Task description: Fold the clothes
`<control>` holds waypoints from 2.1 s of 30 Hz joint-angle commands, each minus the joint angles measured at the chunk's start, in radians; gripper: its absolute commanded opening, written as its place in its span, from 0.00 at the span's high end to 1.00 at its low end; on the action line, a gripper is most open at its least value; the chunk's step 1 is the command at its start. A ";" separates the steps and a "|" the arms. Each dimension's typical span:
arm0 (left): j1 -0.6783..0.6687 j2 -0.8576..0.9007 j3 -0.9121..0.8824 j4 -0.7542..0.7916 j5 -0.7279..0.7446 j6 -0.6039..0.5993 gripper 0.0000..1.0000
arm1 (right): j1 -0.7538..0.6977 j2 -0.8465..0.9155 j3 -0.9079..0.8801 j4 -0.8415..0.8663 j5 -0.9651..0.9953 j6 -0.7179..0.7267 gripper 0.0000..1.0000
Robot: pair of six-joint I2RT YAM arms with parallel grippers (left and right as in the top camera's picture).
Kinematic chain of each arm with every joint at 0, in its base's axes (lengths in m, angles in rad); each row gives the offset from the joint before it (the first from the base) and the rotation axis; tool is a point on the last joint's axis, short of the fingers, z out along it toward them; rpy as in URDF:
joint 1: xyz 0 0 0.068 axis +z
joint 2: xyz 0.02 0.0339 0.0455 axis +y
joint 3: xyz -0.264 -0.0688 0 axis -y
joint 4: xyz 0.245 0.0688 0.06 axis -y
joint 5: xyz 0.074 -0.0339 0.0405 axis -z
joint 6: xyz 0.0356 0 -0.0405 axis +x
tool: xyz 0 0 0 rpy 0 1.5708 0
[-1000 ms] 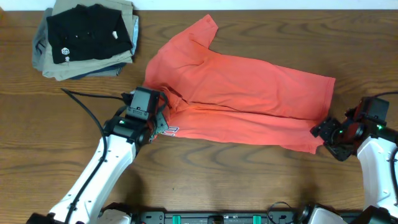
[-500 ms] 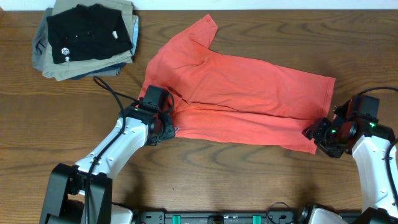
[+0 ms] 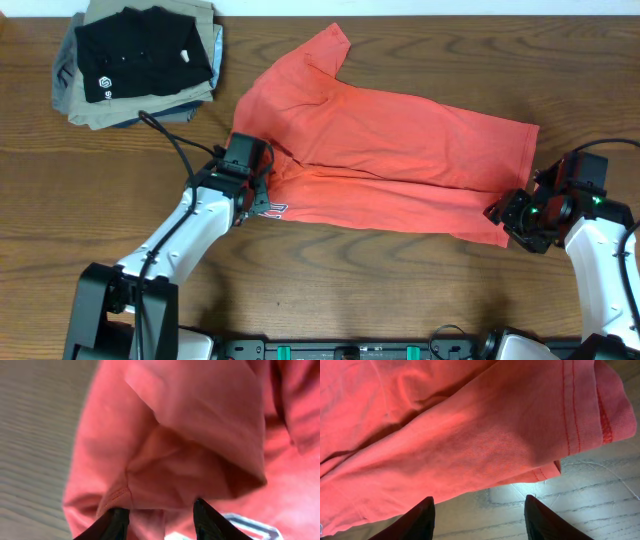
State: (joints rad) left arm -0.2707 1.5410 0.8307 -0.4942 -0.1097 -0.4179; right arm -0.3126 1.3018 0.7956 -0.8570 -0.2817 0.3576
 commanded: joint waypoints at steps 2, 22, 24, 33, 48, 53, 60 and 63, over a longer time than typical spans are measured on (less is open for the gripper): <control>0.037 0.003 0.004 0.014 -0.059 0.044 0.56 | 0.013 0.002 -0.005 -0.004 -0.006 -0.015 0.44; 0.177 0.056 0.004 0.074 -0.205 0.073 0.43 | 0.013 0.002 -0.006 -0.035 -0.006 -0.060 0.44; 0.209 0.056 0.004 0.074 -0.190 0.073 0.43 | 0.013 0.002 -0.006 -0.034 -0.007 -0.060 0.44; 0.244 0.018 0.027 0.069 -0.197 0.072 0.43 | 0.013 0.002 -0.006 -0.037 -0.007 -0.060 0.44; 0.098 -0.078 0.050 0.010 0.180 0.140 0.42 | 0.013 0.002 -0.006 -0.002 -0.007 -0.055 0.44; 0.063 0.015 0.050 0.024 0.099 0.128 0.42 | 0.013 0.002 -0.006 -0.010 -0.007 -0.056 0.43; 0.063 0.087 0.050 0.103 0.097 0.163 0.41 | 0.013 0.002 -0.006 -0.013 -0.007 -0.056 0.44; 0.063 0.086 0.050 0.130 0.097 0.163 0.42 | 0.013 0.002 -0.006 -0.014 -0.007 -0.056 0.43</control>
State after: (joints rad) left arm -0.2070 1.6222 0.8646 -0.3779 0.0082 -0.2790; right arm -0.3126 1.3022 0.7952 -0.8707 -0.2817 0.3172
